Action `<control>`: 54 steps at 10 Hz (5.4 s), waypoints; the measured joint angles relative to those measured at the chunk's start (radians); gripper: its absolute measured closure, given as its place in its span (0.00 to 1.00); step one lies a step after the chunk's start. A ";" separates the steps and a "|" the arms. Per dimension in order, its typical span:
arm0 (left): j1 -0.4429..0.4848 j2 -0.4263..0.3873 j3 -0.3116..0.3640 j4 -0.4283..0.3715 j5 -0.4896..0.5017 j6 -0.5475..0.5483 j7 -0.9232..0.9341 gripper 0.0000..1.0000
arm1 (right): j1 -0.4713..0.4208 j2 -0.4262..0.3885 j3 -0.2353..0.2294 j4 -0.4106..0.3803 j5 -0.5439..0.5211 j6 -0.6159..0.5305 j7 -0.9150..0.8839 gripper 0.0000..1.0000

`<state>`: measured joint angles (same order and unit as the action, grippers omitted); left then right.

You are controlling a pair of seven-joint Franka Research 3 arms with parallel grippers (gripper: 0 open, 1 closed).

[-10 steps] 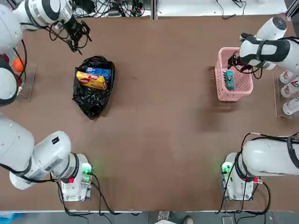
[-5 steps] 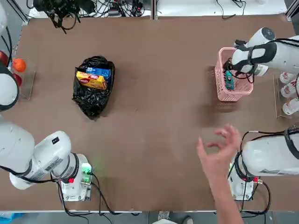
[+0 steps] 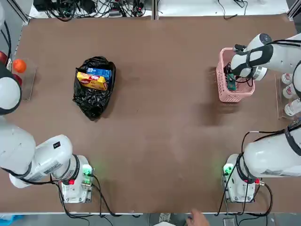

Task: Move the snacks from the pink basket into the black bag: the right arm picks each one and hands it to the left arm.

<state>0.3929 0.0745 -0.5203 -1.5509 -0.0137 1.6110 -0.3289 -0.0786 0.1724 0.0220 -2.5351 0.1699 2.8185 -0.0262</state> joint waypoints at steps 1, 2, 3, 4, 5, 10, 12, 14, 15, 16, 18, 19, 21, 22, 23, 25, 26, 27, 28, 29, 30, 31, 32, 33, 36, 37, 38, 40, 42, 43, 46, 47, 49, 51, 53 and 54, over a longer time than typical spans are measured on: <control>-0.064 -0.019 0.066 0.008 0.000 -0.013 0.049 0.00 | 0.000 0.005 -0.001 0.000 -0.001 0.001 0.000 0.00; -0.126 -0.035 0.119 0.013 0.000 -0.016 0.059 0.00 | 0.000 0.008 -0.001 0.001 -0.008 0.002 -0.001 0.00; -0.186 -0.047 0.171 0.016 0.000 -0.020 0.059 0.00 | -0.001 0.010 -0.002 0.001 -0.018 0.002 -0.001 0.00; -0.231 -0.053 0.206 0.017 0.000 -0.027 0.059 0.00 | -0.001 0.012 -0.003 0.001 -0.022 0.002 -0.008 0.00; -0.248 -0.054 0.216 0.017 0.000 -0.037 0.059 0.00 | -0.001 0.015 -0.004 0.001 -0.028 0.001 -0.017 0.00; -0.250 -0.045 0.221 0.017 -0.010 -0.052 0.058 0.00 | -0.005 0.045 -0.008 0.000 -0.034 -0.002 -0.049 0.00; -0.252 -0.036 0.220 0.016 -0.013 -0.053 0.042 0.00 | -0.008 0.050 -0.012 0.000 -0.034 -0.002 -0.062 0.00; -0.260 -0.025 0.217 0.016 -0.018 -0.053 0.013 0.00 | -0.010 0.054 -0.018 0.000 -0.040 -0.002 -0.064 0.00; -0.261 -0.022 0.217 0.016 -0.025 -0.053 0.010 0.00 | -0.012 0.057 -0.019 0.000 -0.043 -0.002 -0.066 0.00; -0.261 -0.021 0.218 0.016 -0.027 -0.053 0.010 0.00 | -0.013 0.059 -0.019 0.000 -0.046 -0.002 -0.067 0.00; -0.261 -0.021 0.218 0.018 -0.027 -0.053 0.010 0.00 | -0.013 0.061 -0.020 0.000 -0.052 -0.002 -0.068 0.00; -0.260 -0.021 0.218 0.019 -0.027 -0.053 0.010 0.00 | -0.013 0.063 -0.020 0.000 -0.053 -0.002 -0.069 0.00; -0.259 -0.021 0.221 0.021 -0.027 -0.053 0.010 0.00 | -0.013 0.066 -0.019 0.000 -0.054 0.000 -0.073 0.02; -0.257 -0.021 0.223 0.022 -0.027 -0.053 0.011 0.00 | -0.013 0.067 -0.019 0.000 -0.054 0.000 -0.074 0.04; -0.255 -0.021 0.225 0.023 -0.027 -0.053 0.011 0.00 | -0.013 0.069 -0.019 0.000 -0.054 0.000 -0.076 0.04; -0.252 -0.021 0.226 0.025 -0.027 -0.053 0.011 0.00 | -0.013 0.072 -0.018 0.000 -0.055 0.000 -0.078 0.05; -0.250 -0.021 0.227 0.025 -0.027 -0.053 0.012 0.00 | -0.013 0.074 -0.018 0.000 -0.055 0.000 -0.079 0.06; -0.247 -0.021 0.228 0.025 -0.027 -0.053 0.013 0.00 | -0.013 0.075 -0.018 0.000 -0.055 0.000 -0.079 0.07; -0.243 -0.021 0.229 0.025 -0.028 -0.053 0.013 0.00 | -0.013 0.077 -0.018 0.000 -0.055 0.004 -0.079 0.10; -0.239 -0.021 0.229 0.025 -0.028 -0.053 0.013 0.00 | -0.013 0.083 -0.018 0.000 -0.056 0.011 -0.080 0.13; -0.233 -0.021 0.229 0.025 -0.028 -0.053 0.013 0.00 | -0.013 0.089 -0.018 0.000 -0.056 0.017 -0.080 0.19; -0.231 -0.021 0.230 0.025 -0.029 -0.053 0.013 0.00 | -0.013 0.094 -0.018 0.000 -0.057 0.020 -0.080 0.20; -0.231 -0.021 0.230 0.025 -0.030 -0.053 0.013 0.00 | -0.013 0.097 -0.018 0.001 -0.058 0.022 -0.081 0.23; -0.231 -0.021 0.230 0.025 -0.030 -0.053 0.013 0.00 | -0.013 0.097 -0.018 0.001 -0.059 0.023 -0.081 0.31; -0.231 -0.021 0.230 0.026 -0.030 -0.053 0.013 0.00 | -0.012 0.097 -0.018 0.001 -0.062 0.023 -0.085 0.46; -0.231 -0.021 0.230 0.026 -0.030 -0.053 0.013 0.00 | -0.012 0.097 -0.018 0.001 -0.063 0.022 -0.087 0.51; -0.231 -0.021 0.230 0.027 -0.030 -0.053 0.011 0.00 | -0.011 0.097 -0.018 0.001 -0.064 0.022 -0.088 0.55; -0.231 -0.021 0.230 0.028 -0.030 -0.053 0.010 0.00 | -0.011 0.092 -0.018 0.007 -0.066 -0.001 -0.090 0.63; -0.215 -0.021 0.231 0.031 -0.030 -0.052 0.007 0.00 | -0.009 0.079 -0.017 0.021 -0.067 -0.064 -0.091 0.63; -0.194 -0.021 0.231 0.032 -0.033 -0.052 0.008 0.00 | -0.005 0.065 -0.017 0.030 -0.068 -0.105 -0.091 0.63; -0.177 -0.021 0.231 0.033 -0.042 -0.052 0.008 0.00 | 0.001 -0.003 -0.016 0.075 -0.081 -0.294 -0.099 0.63; -0.178 -0.021 0.231 0.034 -0.045 -0.052 0.008 0.00 | 0.001 -0.024 -0.016 0.102 -0.094 -0.375 -0.100 0.63; -0.178 -0.022 0.231 0.048 -0.054 -0.052 0.008 0.00 | 0.001 -0.049 -0.016 0.169 -0.133 -0.526 -0.100 0.63; -0.178 -0.022 0.230 0.053 -0.057 -0.064 -0.006 0.00 | 0.001 -0.060 -0.015 0.241 -0.164 -0.672 -0.101 0.63; -0.180 -0.022 0.225 0.054 -0.090 -0.066 -0.039 0.00 | 0.002 -0.071 -0.007 0.320 -0.175 -0.812 -0.103 0.63; -0.179 -0.022 0.226 0.058 -0.122 -0.066 -0.046 0.00 | 0.007 -0.075 -0.003 0.362 -0.175 -0.878 -0.115 0.63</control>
<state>0.2138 0.0524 -0.2942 -1.4933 -0.1355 1.5453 -0.3752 -0.0721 0.0974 0.0191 -2.1731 -0.0056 1.9408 -0.1417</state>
